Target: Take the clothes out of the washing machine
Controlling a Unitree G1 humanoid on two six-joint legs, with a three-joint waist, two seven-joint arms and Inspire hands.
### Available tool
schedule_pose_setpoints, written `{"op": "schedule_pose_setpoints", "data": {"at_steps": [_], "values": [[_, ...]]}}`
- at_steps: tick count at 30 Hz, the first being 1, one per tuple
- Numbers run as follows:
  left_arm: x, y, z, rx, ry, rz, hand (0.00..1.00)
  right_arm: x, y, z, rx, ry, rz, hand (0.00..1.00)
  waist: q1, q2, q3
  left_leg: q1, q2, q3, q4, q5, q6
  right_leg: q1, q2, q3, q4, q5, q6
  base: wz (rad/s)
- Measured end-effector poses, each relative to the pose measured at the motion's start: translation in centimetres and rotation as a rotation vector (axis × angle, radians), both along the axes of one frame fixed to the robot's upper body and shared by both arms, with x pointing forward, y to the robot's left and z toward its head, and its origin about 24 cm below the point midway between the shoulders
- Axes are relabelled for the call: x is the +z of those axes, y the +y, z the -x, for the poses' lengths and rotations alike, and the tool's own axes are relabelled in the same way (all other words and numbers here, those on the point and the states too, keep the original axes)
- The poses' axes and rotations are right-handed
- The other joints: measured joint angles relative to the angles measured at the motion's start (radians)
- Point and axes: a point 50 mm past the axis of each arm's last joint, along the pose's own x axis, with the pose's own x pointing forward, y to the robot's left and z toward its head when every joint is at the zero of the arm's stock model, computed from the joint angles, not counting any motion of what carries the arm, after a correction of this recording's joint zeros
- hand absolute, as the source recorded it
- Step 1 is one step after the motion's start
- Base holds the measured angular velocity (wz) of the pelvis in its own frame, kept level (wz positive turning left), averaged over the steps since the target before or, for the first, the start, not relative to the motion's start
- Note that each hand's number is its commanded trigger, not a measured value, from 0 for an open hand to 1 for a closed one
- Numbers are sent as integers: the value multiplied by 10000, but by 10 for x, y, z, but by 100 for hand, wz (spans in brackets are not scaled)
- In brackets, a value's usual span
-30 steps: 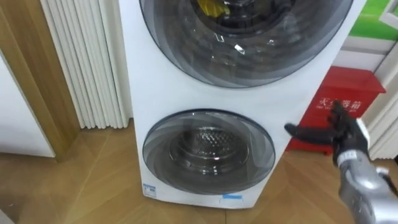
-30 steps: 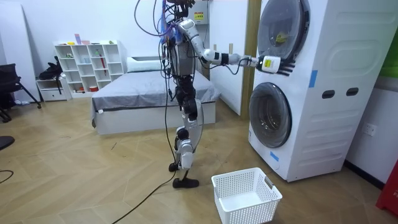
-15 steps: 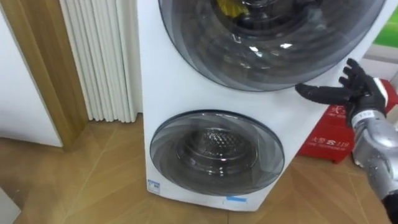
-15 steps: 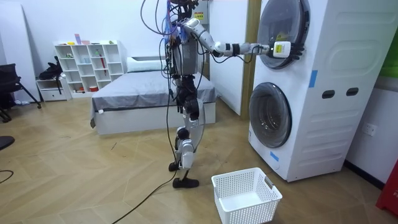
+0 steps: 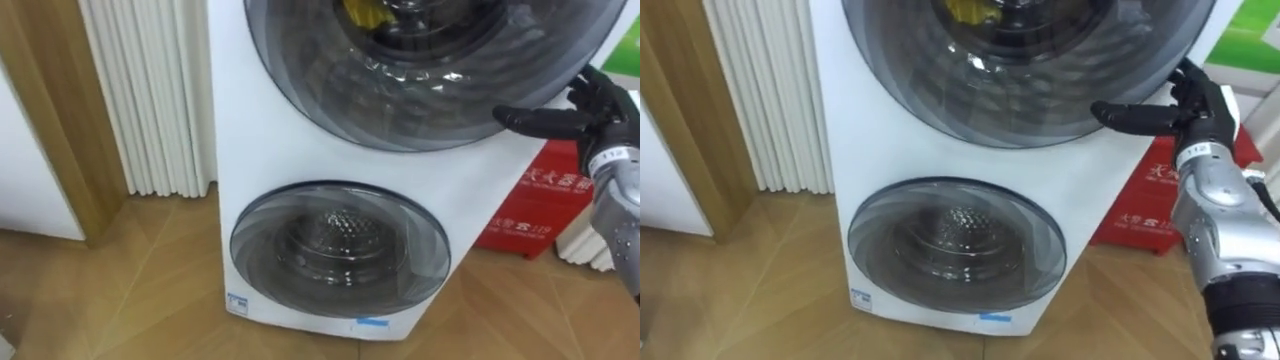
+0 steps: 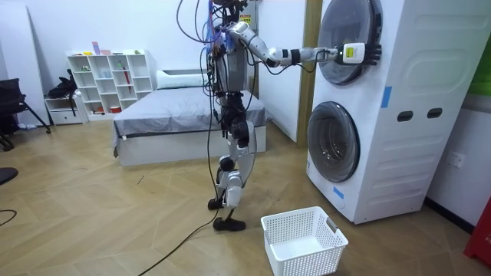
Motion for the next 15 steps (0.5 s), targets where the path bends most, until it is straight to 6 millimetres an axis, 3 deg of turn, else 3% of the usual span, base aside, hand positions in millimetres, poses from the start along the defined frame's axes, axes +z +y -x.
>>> {"op": "schedule_pose_setpoints", "data": {"at_steps": [1,2,3,4,5,6,7,8,10,13,15], "values": [[1,2,-3,-59,-64,-55,0,-1,1,-1,53,108,84,0,-5,103,19,154,186,-601,-37,18,17,-579,224,39,561,-285,-202,-46],[2,7,-3,-57,-100,-168,0,-1,3,-2,96,140,156,0,75,104,-9,126,271,-834,-35,17,15,-828,538,260,93,-371,-435,-74],[6,16,2,148,-48,-447,0,5,8,-6,272,35,384,0,200,-115,-81,-42,358,-882,58,-55,-100,-1173,1003,570,-1566,350,-879,-63],[5,17,6,162,185,-528,0,19,12,-11,286,-235,657,0,144,-121,-2,-61,371,-717,318,-472,-655,-1391,927,215,-1603,1578,-1106,-43],[3,15,7,156,333,-468,0,22,10,-12,109,-314,721,0,105,-39,-31,-88,466,-536,424,-638,-820,-1376,944,161,-1408,1501,-1114,9],[2,12,7,13,427,-333,0,24,5,-12,-253,-278,778,0,43,-31,-18,-121,599,-7,264,-624,-881,-1250,890,53,-1248,1483,-1114,43],[1,10,6,-172,446,-267,0,27,2,-13,-448,-258,778,0,-47,-88,21,-398,747,467,-62,-278,-870,-1093,797,61,-1227,1457,-1073,45],[1,8,5,-289,468,-216,0,28,2,-14,-448,-298,773,0,-9,-108,25,-521,776,667,5,-68,-606,-1041,764,37,-1204,1408,-1004,31],[0,6,3,-418,595,-85,0,38,8,-19,-286,-397,791,0,78,-224,11,-531,600,505,68,-1,-560,-970,612,-59,-1220,1200,-845,22],[0,5,1,-468,576,22,0,37,7,-19,-255,-321,811,0,224,-300,18,-577,344,405,81,16,-537,-949,448,-165,-1178,1015,-829,11],[0,7,3,-449,638,13,0,45,13,-19,-10,-639,878,0,227,-291,14,-612,323,386,65,20,-537,-1004,425,-175,-1129,875,-675,6]]}}
